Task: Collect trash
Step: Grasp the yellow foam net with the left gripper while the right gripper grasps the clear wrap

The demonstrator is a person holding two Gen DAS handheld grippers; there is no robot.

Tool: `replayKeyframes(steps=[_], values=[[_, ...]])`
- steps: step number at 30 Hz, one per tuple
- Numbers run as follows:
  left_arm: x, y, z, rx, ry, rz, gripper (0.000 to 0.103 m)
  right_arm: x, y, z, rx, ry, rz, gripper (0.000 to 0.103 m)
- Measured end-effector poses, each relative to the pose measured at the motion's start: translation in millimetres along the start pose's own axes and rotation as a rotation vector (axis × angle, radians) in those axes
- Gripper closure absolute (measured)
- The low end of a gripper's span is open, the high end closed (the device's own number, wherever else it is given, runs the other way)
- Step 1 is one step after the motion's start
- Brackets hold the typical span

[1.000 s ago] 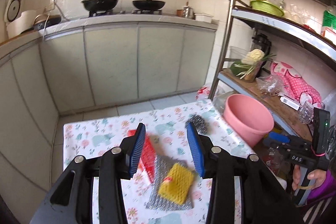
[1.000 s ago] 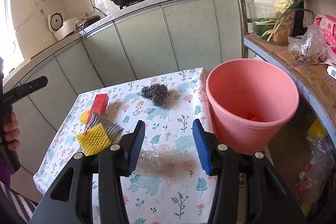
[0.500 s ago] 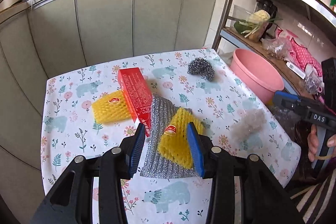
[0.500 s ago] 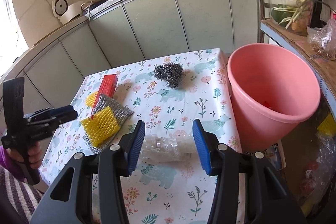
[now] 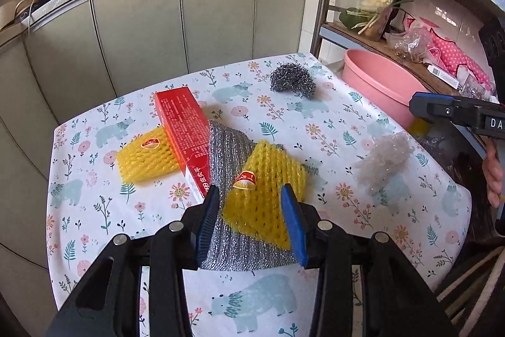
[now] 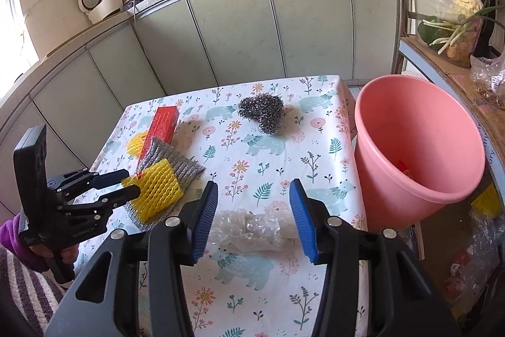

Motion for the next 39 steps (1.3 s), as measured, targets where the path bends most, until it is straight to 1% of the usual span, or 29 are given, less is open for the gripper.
replayKeyframes(steps=[2,4,5,7,8,10,15,19,20,21,22,23,25,28,30,32,35,37,39], values=[[1,-1,1,0.008,0.011,0.01,0.063,0,-1,-1,0.003,-0.008,-0.004,0.055],[4,0,0,0.017,0.023,0.019,0.067,0,-1,-2,0.008,-0.019,-0.005,0.055],[5,-1,1,0.018,0.025,0.021,0.068,-1,0,-2,0.01,-0.025,-0.004,0.055],[7,-1,0,0.011,0.011,0.024,0.071,1,2,-3,0.013,-0.036,-0.007,0.055],[7,-1,0,0.005,-0.002,0.029,0.074,1,2,-3,0.012,-0.039,-0.009,0.055],[8,0,-1,-0.004,-0.027,0.034,0.093,5,2,-6,0.009,-0.048,-0.019,0.055],[2,1,-4,-0.059,-0.108,0.059,0.095,6,-1,-14,-0.003,-0.063,-0.039,0.055],[-11,8,-12,-0.08,-0.141,0.102,0.095,0,-8,-21,0.0,-0.034,-0.072,0.055],[-14,10,-15,-0.081,-0.139,0.113,0.095,1,-13,-24,0.002,-0.017,-0.092,0.055],[-17,12,-17,-0.083,-0.136,0.12,0.095,3,-16,-26,0.0,-0.007,-0.11,0.052],[-20,14,-20,-0.086,-0.131,0.126,0.095,5,-21,-28,-0.005,-0.002,-0.132,0.044],[-23,15,-22,-0.091,-0.128,0.13,0.095,7,-24,-30,-0.012,-0.003,-0.144,0.042],[-29,16,-26,-0.099,-0.12,0.133,0.095,10,-29,-33,-0.05,-0.013,-0.154,0.042],[-36,18,-29,-0.097,-0.099,0.137,0.095,7,-27,-35,-0.122,-0.019,-0.124,0.042],[-42,19,-31,-0.108,-0.086,0.142,0.095,8,-25,-34,-0.167,-0.006,-0.13,0.042],[-47,20,-32,-0.138,-0.085,0.146,0.095,15,-24,-29,-0.198,0.025,-0.162,0.041],[-54,21,-30,-0.166,-0.073,0.152,0.095,31,-27,-20,-0.162,0.103,-0.232,0.041],[-59,23,-27,-0.165,-0.058,0.159,0.095,40,-32,-15,-0.139,0.125,-0.272,0.041],[-67,25,-24,-0.162,-0.04,0.168,0.095,38,-37,-19,-0.155,0.137,-0.273,0.039]])
Point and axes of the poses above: each gripper's, at about its wrist camera, not at the fingertips, and x roughly the way its jaws point, z to its right, y to its top, the point moved 10 cm from there along x, roughly the way its jaws point, and after that the axes turned 9 degrees about x, right-handed, at the moved point
